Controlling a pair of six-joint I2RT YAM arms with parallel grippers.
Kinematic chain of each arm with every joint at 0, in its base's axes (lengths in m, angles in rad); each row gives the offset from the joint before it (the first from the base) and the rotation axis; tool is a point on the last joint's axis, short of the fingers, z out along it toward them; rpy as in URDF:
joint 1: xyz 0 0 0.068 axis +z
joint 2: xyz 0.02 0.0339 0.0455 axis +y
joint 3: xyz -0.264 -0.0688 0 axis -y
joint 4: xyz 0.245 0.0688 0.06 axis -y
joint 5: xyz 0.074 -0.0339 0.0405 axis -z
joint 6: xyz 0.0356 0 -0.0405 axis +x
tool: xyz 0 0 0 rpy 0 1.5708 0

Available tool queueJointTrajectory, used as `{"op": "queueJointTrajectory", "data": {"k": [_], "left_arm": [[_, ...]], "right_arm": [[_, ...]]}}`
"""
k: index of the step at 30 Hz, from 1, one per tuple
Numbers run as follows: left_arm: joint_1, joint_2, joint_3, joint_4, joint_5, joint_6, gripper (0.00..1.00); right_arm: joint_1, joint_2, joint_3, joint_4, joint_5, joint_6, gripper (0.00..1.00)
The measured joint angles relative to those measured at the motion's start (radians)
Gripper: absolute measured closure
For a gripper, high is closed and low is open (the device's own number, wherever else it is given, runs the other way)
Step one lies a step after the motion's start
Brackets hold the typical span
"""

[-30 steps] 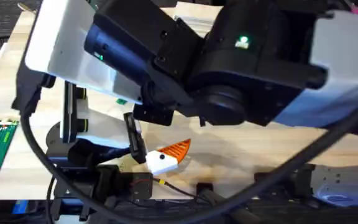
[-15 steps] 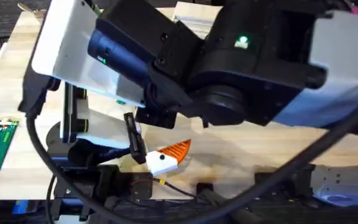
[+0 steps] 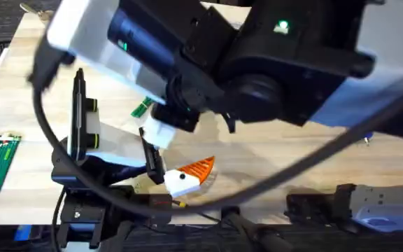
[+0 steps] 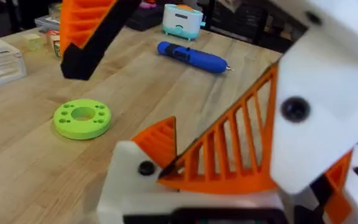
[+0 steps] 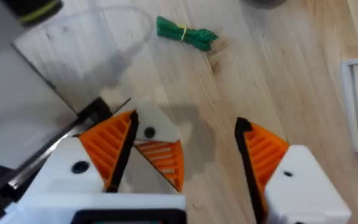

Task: Pick up the gripper from the table and insert it into the empty holder that is missing its gripper. Then pick up a screw, insert it into the mounting hole, and use the screwdriver to tighten it. Finally, clean up the table by picking up the vegetable and placing it into the bucket.

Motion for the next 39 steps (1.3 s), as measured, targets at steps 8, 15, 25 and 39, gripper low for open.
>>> {"op": "queueJointTrajectory", "data": {"k": [8,15,25,39], "left_arm": [[0.000,0.000,0.000,0.000,0.001,0.001,0.009],[0.000,0.000,0.000,0.000,0.002,0.004,0.007],[0.000,0.000,0.000,0.000,0.002,0.009,0.964],[0.000,0.000,0.000,0.000,0.002,0.094,0.996]], "right_arm": [[-0.141,0.000,0.000,0.039,-0.035,0.185,0.011],[-0.261,0.000,0.000,0.040,-0.035,0.232,0.010],[-0.470,-0.171,0.000,-0.049,-0.046,0.239,0.009],[-1.020,-0.546,-0.006,-0.362,-0.049,0.209,0.010]]}}
